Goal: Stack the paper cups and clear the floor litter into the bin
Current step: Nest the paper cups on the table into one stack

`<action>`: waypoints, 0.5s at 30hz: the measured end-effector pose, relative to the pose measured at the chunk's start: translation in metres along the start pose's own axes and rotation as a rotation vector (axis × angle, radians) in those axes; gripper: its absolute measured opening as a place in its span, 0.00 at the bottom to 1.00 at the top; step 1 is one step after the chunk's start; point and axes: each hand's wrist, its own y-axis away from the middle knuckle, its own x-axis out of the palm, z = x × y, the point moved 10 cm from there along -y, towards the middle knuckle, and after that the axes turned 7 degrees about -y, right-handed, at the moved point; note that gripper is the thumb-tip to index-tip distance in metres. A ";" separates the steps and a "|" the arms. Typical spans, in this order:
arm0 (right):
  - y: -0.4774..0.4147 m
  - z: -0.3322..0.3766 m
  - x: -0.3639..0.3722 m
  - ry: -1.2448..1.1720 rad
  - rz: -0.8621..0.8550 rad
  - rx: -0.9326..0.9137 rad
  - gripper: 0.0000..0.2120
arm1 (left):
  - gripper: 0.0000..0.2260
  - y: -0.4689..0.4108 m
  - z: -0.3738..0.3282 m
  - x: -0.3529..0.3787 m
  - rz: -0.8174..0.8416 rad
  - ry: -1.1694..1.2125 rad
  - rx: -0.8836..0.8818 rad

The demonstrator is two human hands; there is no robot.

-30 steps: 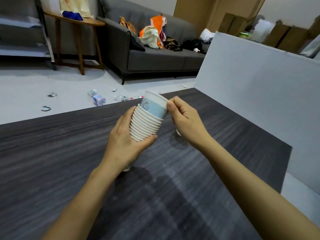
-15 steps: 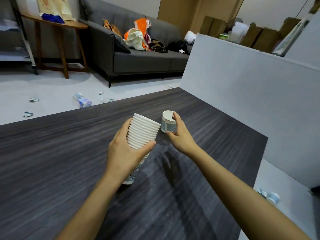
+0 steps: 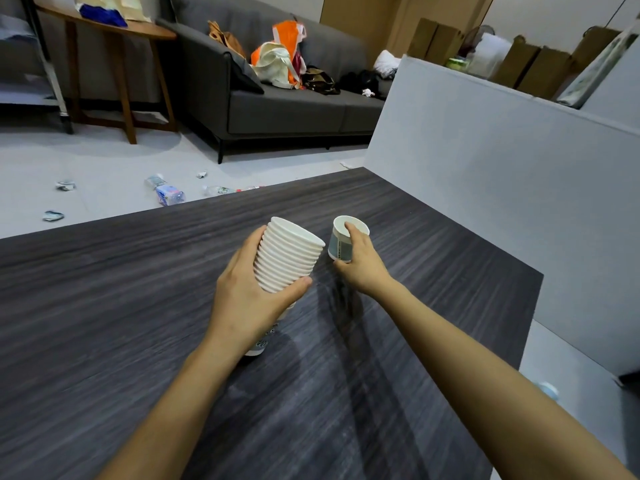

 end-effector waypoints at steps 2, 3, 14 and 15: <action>-0.002 0.002 -0.006 0.045 -0.053 -0.024 0.26 | 0.34 0.000 0.000 -0.001 -0.002 0.008 0.003; -0.002 0.007 -0.014 0.053 -0.122 -0.061 0.20 | 0.34 -0.001 0.000 -0.001 -0.001 0.010 0.002; 0.065 0.088 -0.071 -0.647 -0.287 -0.347 0.09 | 0.35 0.005 -0.009 0.000 -0.003 -0.041 0.072; 0.071 0.096 -0.070 -0.596 -0.263 -0.393 0.09 | 0.35 0.007 -0.011 0.001 0.004 -0.052 0.086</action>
